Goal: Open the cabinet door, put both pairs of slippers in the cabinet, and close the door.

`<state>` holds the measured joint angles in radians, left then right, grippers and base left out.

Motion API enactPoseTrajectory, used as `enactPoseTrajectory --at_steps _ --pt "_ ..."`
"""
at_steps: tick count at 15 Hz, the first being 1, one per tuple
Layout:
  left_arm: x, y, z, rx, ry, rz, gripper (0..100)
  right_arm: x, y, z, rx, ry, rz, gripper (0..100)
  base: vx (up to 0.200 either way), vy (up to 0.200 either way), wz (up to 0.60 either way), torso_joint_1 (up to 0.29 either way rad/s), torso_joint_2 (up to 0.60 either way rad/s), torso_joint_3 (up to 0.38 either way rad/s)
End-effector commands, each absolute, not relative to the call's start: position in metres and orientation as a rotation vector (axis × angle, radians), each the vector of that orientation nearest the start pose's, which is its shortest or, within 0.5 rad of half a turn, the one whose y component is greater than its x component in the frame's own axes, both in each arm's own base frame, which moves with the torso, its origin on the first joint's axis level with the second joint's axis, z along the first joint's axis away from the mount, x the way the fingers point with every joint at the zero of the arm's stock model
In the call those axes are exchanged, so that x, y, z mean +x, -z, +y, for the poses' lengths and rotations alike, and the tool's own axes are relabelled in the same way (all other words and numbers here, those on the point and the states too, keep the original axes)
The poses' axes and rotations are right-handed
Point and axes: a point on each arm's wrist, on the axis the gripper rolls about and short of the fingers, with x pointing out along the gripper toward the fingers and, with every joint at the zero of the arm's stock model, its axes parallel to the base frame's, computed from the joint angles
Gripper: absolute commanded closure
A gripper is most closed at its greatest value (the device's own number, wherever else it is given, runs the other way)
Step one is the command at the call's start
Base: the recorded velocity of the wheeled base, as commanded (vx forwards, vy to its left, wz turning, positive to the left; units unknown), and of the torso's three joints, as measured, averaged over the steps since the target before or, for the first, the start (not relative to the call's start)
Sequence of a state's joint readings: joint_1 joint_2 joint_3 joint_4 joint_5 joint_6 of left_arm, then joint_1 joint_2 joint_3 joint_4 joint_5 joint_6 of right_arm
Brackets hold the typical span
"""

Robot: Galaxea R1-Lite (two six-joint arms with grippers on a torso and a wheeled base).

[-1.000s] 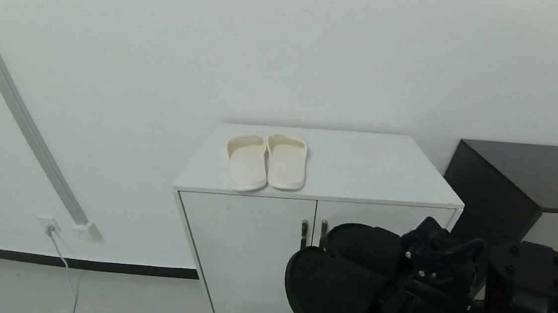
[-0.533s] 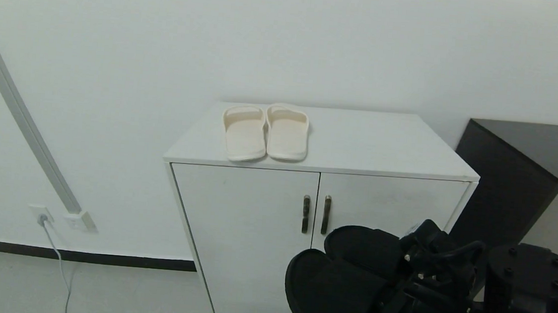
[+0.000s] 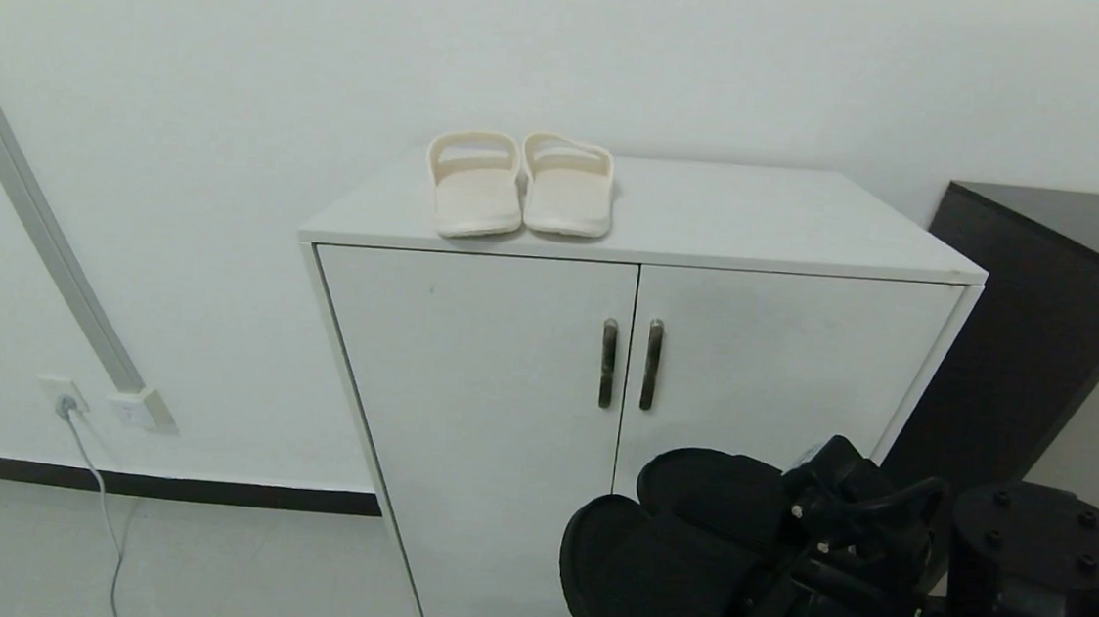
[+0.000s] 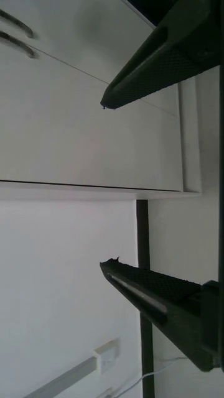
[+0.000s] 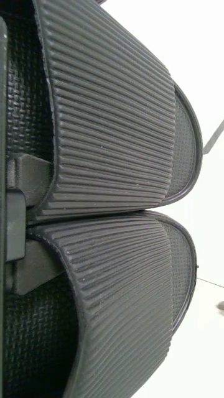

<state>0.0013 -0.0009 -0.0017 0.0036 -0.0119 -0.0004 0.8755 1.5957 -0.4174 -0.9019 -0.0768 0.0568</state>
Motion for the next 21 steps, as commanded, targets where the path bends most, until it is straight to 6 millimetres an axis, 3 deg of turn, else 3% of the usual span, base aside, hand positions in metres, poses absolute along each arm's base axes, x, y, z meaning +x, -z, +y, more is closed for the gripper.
enactPoseTrajectory --at_steps 1,11,17,18,19,20,21 --pt "-0.023 -0.076 0.000 0.000 0.012 0.003 0 0.157 -0.138 0.186 -0.079 -0.786 0.278 100 0.000 0.000 0.00 -0.129 0.47 0.330" --pt "-0.023 -0.076 0.000 0.001 0.014 0.006 0 0.155 -0.136 0.184 -0.084 -0.790 0.288 100 0.000 0.000 0.00 -0.064 0.43 0.366" --pt "-0.023 -0.078 0.000 -0.011 0.021 -0.003 0 0.153 -0.135 0.183 -0.087 -0.791 0.292 100 0.000 0.000 0.00 0.001 0.06 0.061" --pt "-0.028 -0.098 -0.001 -0.029 0.046 -0.068 0 0.153 -0.135 0.184 -0.087 -0.791 0.292 100 0.000 0.000 0.00 0.000 0.00 0.000" --pt "-0.039 -0.152 -0.001 -0.147 0.057 -0.168 0 0.153 -0.134 0.183 -0.089 -0.791 0.296 100 0.000 0.000 0.00 0.000 0.00 0.000" --pt "-0.037 -0.184 -0.001 -0.195 0.090 -0.131 0 0.153 -0.134 0.184 -0.089 -0.792 0.296 100 0.000 0.000 0.00 0.000 0.00 0.000" --pt "-0.023 -0.196 -0.002 -0.151 0.179 -0.051 0 0.153 -0.134 0.184 -0.090 -0.794 0.294 100 0.000 0.000 0.00 0.000 0.00 0.000"
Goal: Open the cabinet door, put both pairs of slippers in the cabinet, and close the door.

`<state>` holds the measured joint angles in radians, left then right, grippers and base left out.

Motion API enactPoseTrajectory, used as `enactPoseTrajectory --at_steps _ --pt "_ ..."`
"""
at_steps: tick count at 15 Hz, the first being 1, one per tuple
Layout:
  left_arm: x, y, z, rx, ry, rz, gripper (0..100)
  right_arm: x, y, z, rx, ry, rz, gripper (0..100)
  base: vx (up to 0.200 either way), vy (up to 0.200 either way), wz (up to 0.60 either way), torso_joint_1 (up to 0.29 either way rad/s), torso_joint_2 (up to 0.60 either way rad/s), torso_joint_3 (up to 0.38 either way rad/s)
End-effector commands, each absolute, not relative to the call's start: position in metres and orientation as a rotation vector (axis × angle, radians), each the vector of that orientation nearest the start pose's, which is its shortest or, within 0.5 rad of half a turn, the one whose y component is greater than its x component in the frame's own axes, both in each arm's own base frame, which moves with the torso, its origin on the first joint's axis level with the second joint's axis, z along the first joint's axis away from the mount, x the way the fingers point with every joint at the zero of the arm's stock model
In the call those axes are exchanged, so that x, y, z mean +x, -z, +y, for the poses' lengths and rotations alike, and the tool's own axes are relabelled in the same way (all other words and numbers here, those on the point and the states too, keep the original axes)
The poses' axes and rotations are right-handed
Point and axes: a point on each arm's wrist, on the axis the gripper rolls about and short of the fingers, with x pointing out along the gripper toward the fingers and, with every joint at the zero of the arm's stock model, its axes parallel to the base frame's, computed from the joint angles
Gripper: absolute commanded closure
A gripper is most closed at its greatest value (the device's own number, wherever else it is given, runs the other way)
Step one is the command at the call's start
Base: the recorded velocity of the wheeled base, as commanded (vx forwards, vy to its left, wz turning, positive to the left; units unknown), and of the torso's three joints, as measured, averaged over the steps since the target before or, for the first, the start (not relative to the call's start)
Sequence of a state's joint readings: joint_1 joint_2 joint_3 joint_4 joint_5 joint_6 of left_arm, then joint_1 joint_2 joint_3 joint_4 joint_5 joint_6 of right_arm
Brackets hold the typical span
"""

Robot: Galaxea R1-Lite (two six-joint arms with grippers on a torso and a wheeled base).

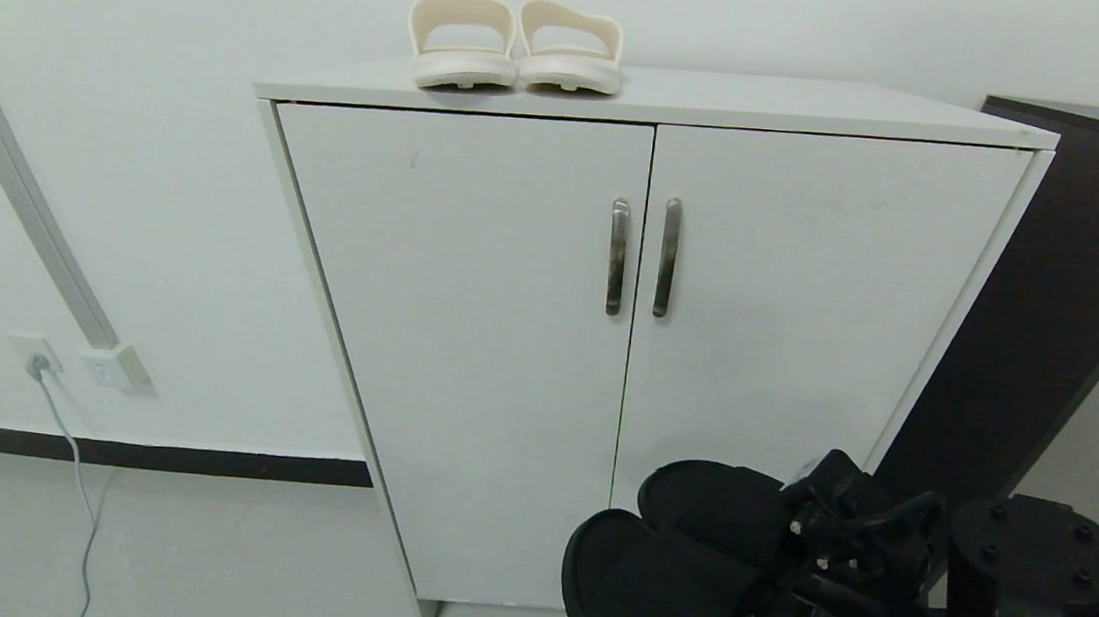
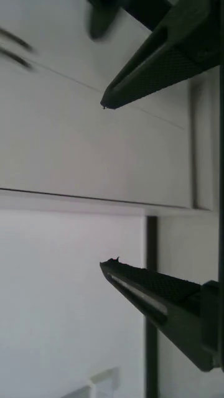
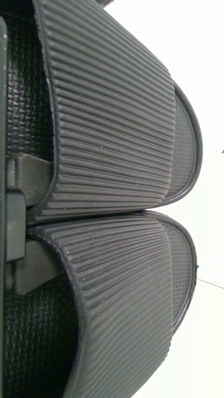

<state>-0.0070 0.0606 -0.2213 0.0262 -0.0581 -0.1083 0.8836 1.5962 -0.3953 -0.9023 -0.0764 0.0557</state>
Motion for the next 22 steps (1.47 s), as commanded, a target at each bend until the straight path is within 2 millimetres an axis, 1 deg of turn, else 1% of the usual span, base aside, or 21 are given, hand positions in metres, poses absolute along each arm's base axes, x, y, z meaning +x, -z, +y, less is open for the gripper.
enactPoseTrajectory --at_steps 1,2,3,4,5,6,7,9,11,13,14,15,16,18,19,20,22 --pt "-0.004 -0.200 -0.005 -0.079 0.285 0.023 0 0.153 -0.134 0.184 -0.090 -0.794 0.294 100 0.000 0.000 0.00 0.000 0.00 0.000" --pt "0.016 -0.204 -0.008 -0.033 0.364 0.074 0 0.152 -0.134 0.184 -0.094 -0.796 0.295 100 0.000 0.000 0.00 0.000 0.00 0.000" --pt "0.034 -0.209 -0.011 -0.017 0.427 0.087 0 0.152 -0.134 0.183 -0.100 -0.799 0.285 100 0.000 0.000 0.00 0.000 0.00 0.000" --pt "0.045 -0.212 -0.013 -0.017 0.481 0.088 0 0.152 -0.134 0.184 -0.100 -0.801 0.282 100 0.000 0.000 0.00 0.000 0.00 0.000" --pt "0.070 -0.221 -0.019 -0.020 0.593 0.084 0 0.151 -0.133 0.184 -0.099 -0.804 0.283 100 0.000 0.000 0.00 0.000 0.00 0.000" --pt "0.084 -0.226 -0.023 -0.021 0.639 0.082 0 0.151 -0.133 0.185 -0.101 -0.804 0.283 100 0.000 0.000 0.00 0.000 0.00 0.000" --pt "0.102 -0.232 -0.032 -0.021 0.703 0.084 0 0.151 -0.133 0.185 -0.100 -0.804 0.284 100 0.000 0.000 0.00 0.000 0.00 0.000" --pt "0.126 -0.244 -0.052 -0.021 0.803 0.080 0 0.151 -0.134 0.185 -0.098 -0.804 0.281 100 0.000 0.000 0.00 0.000 0.00 0.000" --pt "0.137 -0.257 -0.082 -0.029 0.865 0.086 0 0.152 -0.133 0.185 -0.100 -0.804 0.284 100 0.000 0.000 0.00 0.000 0.00 0.000" --pt "0.142 -0.269 -0.116 -0.056 0.928 0.093 0 0.152 -0.132 0.186 -0.102 -0.804 0.288 100 0.000 0.000 0.00 0.000 0.00 0.000" --pt "0.148 -0.272 -0.133 -0.056 0.952 0.102 0 0.152 -0.132 0.186 -0.102 -0.804 0.288 100 0.000 0.000 0.00 0.000 0.00 0.000" --pt "0.153 -0.272 -0.142 -0.055 0.962 0.100 0 0.152 -0.131 0.186 -0.103 -0.803 0.291 100 0.000 0.000 0.00 0.000 0.00 0.000" --pt "0.169 -0.267 -0.164 -0.070 0.982 0.087 0 0.152 -0.131 0.186 -0.101 -0.803 0.290 100 0.000 0.000 0.00 0.000 0.00 0.000" --pt "0.191 -0.260 -0.188 -0.122 0.989 0.073 0 0.152 -0.131 0.186 -0.102 -0.803 0.292 100 0.000 0.000 0.00 0.000 0.00 0.000" --pt "0.196 -0.258 -0.193 -0.124 0.992 0.072 0 0.152 -0.131 0.186 -0.102 -0.803 0.292 100 0.000 0.000 0.00 0.000 0.00 0.000" --pt "0.208 -0.257 -0.204 -0.131 1.007 0.081 0 0.152 -0.131 0.186 -0.102 -0.803 0.292 100 0.000 0.000 0.00 0.000 0.00 0.000" --pt "0.220 -0.259 -0.216 -0.179 1.091 0.111 0 0.152 -0.131 0.186 -0.101 -0.803 0.290 100 0.000 0.000 0.00 0.000 0.00 0.000"
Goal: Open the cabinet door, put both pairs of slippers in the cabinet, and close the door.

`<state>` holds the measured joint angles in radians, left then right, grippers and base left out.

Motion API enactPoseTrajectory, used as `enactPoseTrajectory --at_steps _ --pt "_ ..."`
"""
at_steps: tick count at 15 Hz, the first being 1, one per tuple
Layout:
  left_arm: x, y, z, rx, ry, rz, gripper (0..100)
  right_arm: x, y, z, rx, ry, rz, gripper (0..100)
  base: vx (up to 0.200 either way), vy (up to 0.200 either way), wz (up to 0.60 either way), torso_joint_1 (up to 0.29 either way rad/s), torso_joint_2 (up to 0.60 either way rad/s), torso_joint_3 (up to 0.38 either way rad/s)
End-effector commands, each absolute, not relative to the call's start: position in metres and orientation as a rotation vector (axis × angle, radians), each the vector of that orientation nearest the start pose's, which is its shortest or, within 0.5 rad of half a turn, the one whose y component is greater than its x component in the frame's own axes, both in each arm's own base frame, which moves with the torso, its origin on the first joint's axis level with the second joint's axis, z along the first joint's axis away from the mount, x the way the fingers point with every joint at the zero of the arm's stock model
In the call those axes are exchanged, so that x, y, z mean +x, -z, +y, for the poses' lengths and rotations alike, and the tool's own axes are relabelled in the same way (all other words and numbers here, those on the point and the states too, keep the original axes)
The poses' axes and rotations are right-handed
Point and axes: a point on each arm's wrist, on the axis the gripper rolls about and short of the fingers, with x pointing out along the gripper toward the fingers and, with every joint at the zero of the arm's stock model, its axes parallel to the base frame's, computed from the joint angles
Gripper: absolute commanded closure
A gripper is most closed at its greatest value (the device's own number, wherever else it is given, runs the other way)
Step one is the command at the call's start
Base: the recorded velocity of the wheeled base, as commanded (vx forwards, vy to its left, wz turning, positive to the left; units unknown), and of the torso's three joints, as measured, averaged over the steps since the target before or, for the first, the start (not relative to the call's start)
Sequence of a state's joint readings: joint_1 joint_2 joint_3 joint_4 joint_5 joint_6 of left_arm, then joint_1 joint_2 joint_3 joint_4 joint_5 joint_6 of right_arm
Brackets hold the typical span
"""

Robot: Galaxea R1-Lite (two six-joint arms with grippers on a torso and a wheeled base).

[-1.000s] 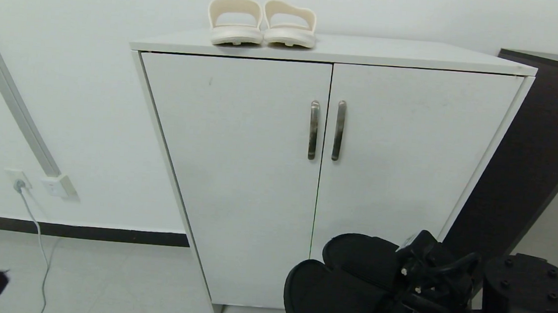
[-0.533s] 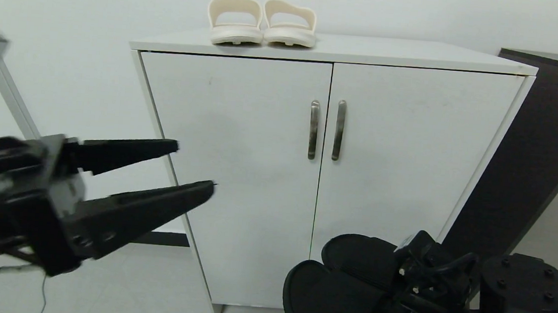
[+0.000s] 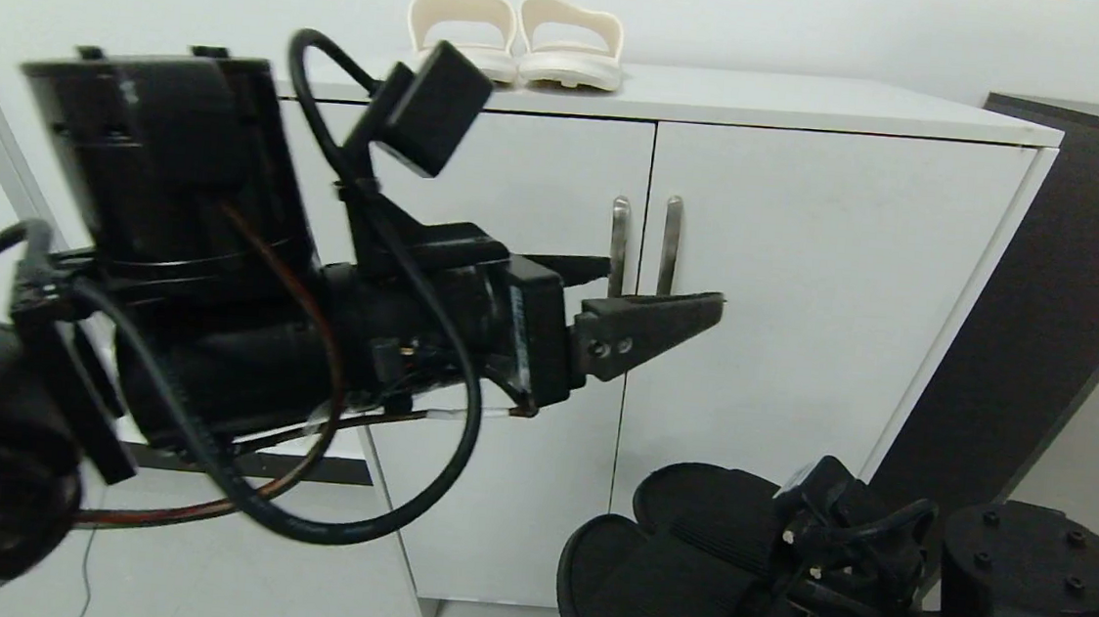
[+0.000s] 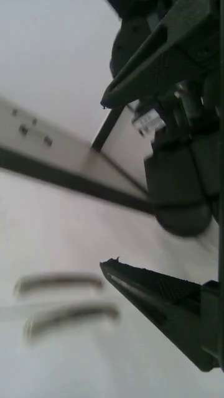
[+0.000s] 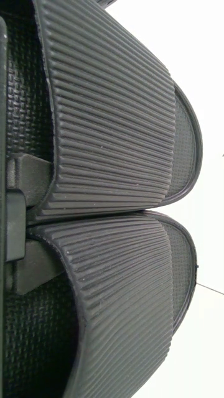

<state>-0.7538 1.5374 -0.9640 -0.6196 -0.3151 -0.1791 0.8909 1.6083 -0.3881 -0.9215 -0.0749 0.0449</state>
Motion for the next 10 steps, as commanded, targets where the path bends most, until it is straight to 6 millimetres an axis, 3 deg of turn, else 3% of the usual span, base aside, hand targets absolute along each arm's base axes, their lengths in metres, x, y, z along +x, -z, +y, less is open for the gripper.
enactPoseTrajectory --at_steps 1,3,6,10 --pt "0.226 -0.261 -0.218 -0.204 1.119 0.121 0 0.152 -0.131 0.186 -0.102 -0.803 0.292 100 0.000 0.000 0.00 0.000 0.00 0.000" --pt "0.242 -0.265 -0.218 -0.265 1.187 0.161 0 0.152 -0.131 0.186 -0.102 -0.803 0.292 100 0.000 0.000 0.00 0.000 0.00 0.000" --pt "0.269 -0.264 -0.218 -0.269 1.141 0.176 0 0.152 -0.131 0.186 -0.102 -0.803 0.292 100 0.000 0.000 0.00 0.000 0.00 0.000" --pt "0.285 -0.269 -0.224 -0.269 1.065 0.155 0 0.152 -0.131 0.186 -0.101 -0.803 0.290 100 0.000 0.000 0.00 0.000 0.00 0.000"
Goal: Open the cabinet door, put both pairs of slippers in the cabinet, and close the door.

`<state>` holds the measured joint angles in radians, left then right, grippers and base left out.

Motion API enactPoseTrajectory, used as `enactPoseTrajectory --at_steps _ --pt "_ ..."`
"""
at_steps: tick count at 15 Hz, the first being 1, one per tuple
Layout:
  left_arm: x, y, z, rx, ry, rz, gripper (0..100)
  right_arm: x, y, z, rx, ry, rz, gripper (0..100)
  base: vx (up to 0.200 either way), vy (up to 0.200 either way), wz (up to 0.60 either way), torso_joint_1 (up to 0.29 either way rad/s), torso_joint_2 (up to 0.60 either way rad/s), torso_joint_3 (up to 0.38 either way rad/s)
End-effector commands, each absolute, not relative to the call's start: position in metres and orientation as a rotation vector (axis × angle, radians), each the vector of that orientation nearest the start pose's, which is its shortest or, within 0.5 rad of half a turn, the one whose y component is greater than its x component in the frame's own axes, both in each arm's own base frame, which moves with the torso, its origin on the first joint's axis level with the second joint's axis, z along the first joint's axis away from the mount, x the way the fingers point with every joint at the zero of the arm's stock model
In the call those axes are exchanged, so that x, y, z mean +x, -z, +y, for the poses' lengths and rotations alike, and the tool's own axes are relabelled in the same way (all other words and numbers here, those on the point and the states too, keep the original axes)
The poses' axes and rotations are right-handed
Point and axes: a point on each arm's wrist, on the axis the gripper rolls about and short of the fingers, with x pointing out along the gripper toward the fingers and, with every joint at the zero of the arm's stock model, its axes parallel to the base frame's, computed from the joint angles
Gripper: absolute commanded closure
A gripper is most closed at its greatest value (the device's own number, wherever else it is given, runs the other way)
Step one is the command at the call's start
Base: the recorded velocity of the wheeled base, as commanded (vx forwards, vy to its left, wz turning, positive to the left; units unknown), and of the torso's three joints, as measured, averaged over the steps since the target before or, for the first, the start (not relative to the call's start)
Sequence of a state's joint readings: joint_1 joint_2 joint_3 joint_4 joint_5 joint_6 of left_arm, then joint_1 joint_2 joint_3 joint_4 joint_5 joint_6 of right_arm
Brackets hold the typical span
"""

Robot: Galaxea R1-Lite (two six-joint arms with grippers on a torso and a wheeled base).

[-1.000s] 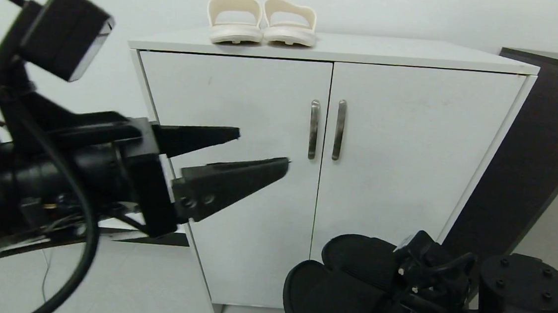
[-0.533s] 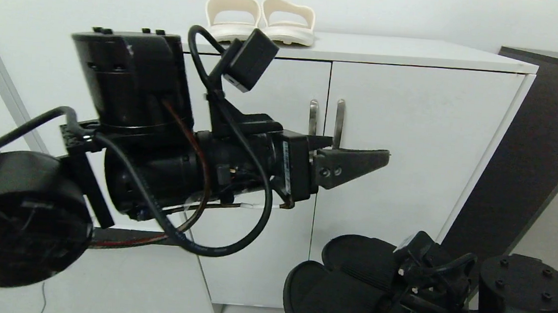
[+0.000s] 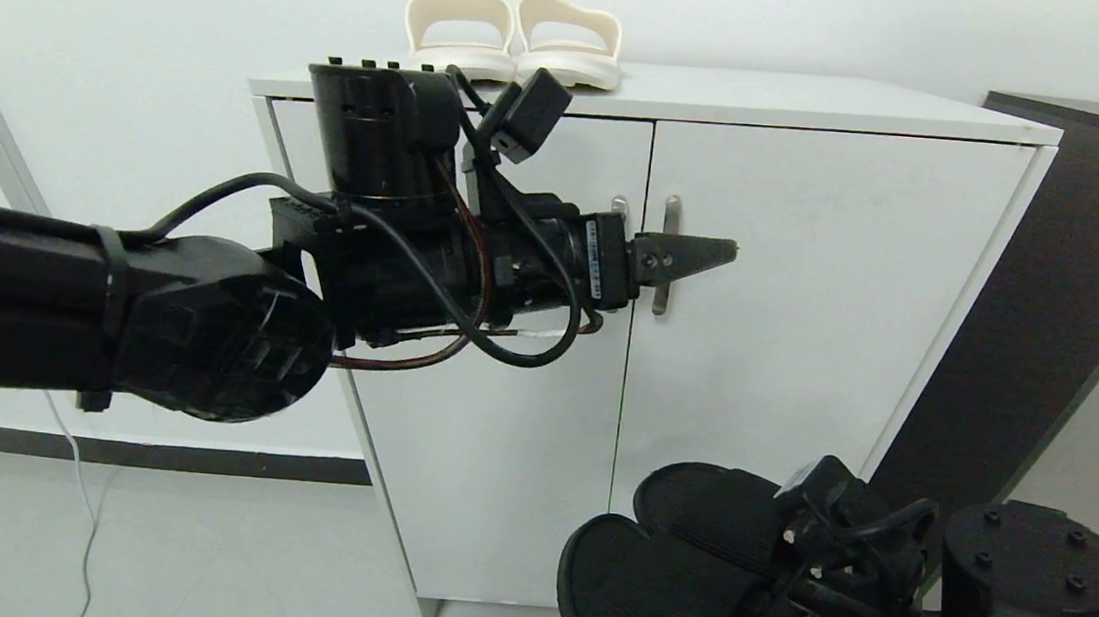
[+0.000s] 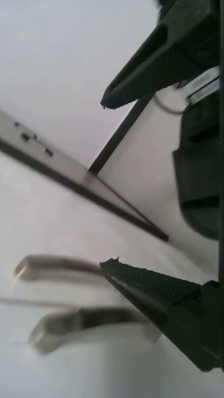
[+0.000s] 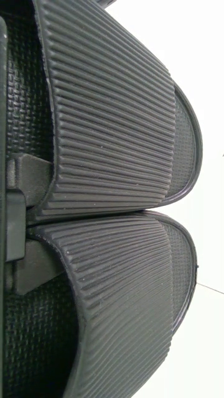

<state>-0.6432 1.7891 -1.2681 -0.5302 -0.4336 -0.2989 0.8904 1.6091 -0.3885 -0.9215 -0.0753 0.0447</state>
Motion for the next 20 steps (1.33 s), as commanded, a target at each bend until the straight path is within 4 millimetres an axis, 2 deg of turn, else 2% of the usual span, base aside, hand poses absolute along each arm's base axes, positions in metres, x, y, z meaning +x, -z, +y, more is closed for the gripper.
enactPoseTrajectory --at_steps 1,7,11,12,17,20 --pt "0.289 -0.272 -0.227 -0.268 1.046 0.156 0 0.152 -0.131 0.186 -0.101 -0.803 0.290 100 0.000 0.000 0.00 0.000 0.00 0.000" --pt "0.311 -0.262 -0.241 -0.234 0.969 0.155 0 0.152 -0.131 0.186 -0.103 -0.803 0.291 100 0.000 0.000 0.00 0.000 0.00 0.000" --pt "0.313 -0.257 -0.244 -0.232 0.965 0.166 0 0.153 -0.131 0.186 -0.103 -0.802 0.289 100 0.000 0.000 0.00 0.000 0.00 0.000" --pt "0.313 -0.257 -0.244 -0.232 0.965 0.166 100 0.153 -0.131 0.186 -0.103 -0.803 0.290 100 0.000 0.000 0.00 0.000 0.00 0.000" --pt "0.309 -0.259 -0.241 -0.239 0.967 0.170 100 0.152 -0.131 0.186 -0.101 -0.803 0.290 100 0.000 0.000 0.00 0.000 0.00 0.000" --pt "0.294 -0.259 -0.233 -0.236 0.982 0.188 100 0.150 -0.130 0.185 -0.102 -0.836 0.300 100 0.000 0.000 0.00 0.000 0.00 0.000"
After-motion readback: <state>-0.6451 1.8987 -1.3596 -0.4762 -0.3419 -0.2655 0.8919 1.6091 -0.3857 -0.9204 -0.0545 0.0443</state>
